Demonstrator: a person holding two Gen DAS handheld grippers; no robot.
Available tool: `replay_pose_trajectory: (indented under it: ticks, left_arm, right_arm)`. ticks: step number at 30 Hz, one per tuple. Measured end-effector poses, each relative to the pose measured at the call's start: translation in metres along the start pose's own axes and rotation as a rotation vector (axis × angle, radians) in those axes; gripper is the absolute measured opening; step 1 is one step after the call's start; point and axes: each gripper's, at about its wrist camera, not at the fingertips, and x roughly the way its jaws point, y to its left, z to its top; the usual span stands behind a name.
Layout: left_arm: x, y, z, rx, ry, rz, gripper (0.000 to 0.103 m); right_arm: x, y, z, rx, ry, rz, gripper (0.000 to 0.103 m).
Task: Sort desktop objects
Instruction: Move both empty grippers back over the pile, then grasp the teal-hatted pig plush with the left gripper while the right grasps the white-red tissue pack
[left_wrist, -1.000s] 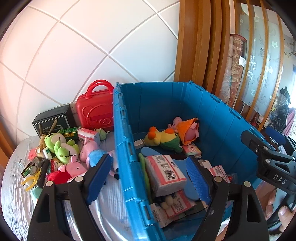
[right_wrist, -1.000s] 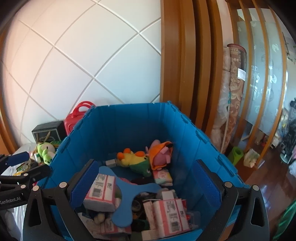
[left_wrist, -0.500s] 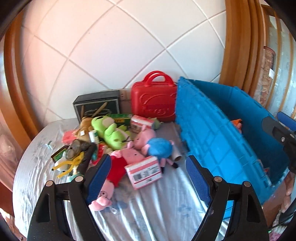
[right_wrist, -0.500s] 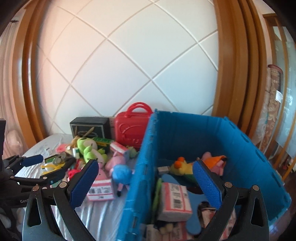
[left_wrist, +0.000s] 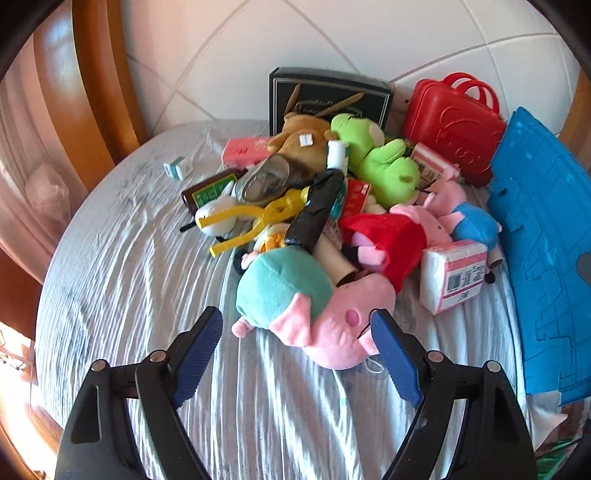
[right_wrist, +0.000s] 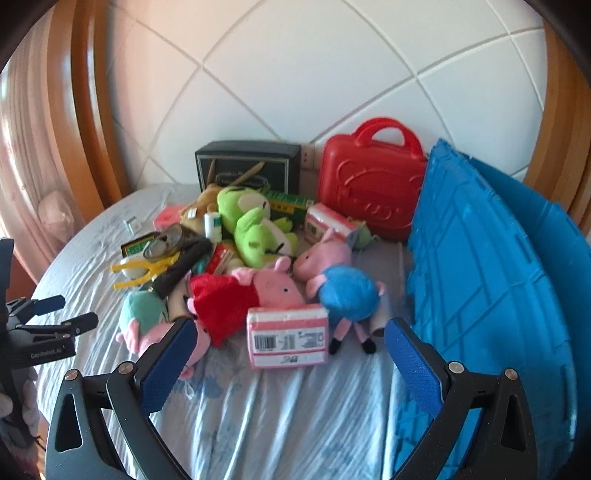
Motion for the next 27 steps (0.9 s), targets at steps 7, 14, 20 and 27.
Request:
replay_pose_trajectory:
  ticks: [7, 14, 20, 27]
  left_arm:
    - [0.066, 0.011, -0.014, -0.041, 0.149, -0.017, 0.083]
    - [0.105, 0.004, -0.006, -0.201, 0.243, -0.052, 0.083]
    - [0.136, 0.002, 0.005, -0.365, 0.307, 0.025, 0.083]
    - [0.167, 0.007, 0.007, -0.463, 0.316, 0.074, 0.103]
  right_arm:
    - [0.082, -0.006, -0.023, 0.022, 0.181, 0.001, 0.103]
    - [0.137, -0.014, -0.04, 0.039, 0.317, 0.017, 0.103]
    - [0.152, -0.023, -0.038, 0.053, 0.332, 0.052, 0.103]
    - [0.17, -0.03, -0.04, 0.082, 0.368, 0.085, 0.103]
